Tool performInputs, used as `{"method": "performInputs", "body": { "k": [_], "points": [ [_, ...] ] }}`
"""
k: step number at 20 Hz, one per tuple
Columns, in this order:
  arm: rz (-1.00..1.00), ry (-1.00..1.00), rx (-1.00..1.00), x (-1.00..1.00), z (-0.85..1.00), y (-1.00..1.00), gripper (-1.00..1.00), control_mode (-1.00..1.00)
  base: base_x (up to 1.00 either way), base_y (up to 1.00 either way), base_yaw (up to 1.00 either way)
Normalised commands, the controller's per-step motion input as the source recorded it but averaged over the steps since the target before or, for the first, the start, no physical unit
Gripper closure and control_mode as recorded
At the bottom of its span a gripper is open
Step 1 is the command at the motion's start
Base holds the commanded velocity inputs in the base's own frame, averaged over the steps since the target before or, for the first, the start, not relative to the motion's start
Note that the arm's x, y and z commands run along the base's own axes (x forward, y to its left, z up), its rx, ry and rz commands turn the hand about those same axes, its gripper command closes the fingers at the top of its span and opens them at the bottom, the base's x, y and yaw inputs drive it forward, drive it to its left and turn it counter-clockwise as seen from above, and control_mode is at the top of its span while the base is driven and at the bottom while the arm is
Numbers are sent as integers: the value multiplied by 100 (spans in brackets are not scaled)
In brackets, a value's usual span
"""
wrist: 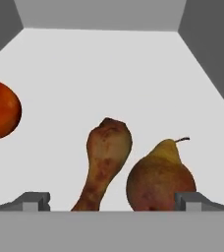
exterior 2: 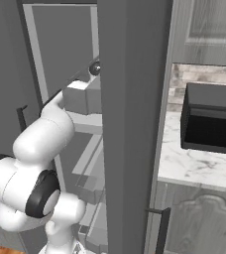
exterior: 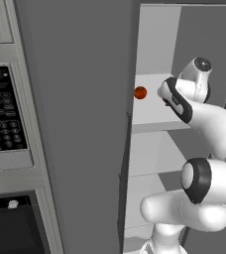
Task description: Open the fridge, remove the pear, tomato, and chicken drumstick, and place them on any counter.
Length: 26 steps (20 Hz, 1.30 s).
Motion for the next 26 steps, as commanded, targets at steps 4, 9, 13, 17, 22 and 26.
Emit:
{"method": "performInputs", "body": {
  "k": [4,9,13,17,22,26],
  "points": [
    [-5,0,0,3,-3,-6,-100,-100,0,0,0],
    [-7,0,0,4,0,-8,-100,-100,0,0,0],
    [-12,1,0,11,-2,-13,-100,-100,0,0,0],
    [-12,1,0,5,-1,-21,-100,-100,0,0,0],
    [-4,11,0,10,-18,-21,-100,-100,0,0,0],
    [0,9,3,20,-34,-22,-100,-100,0,0,0]
  ]
}}
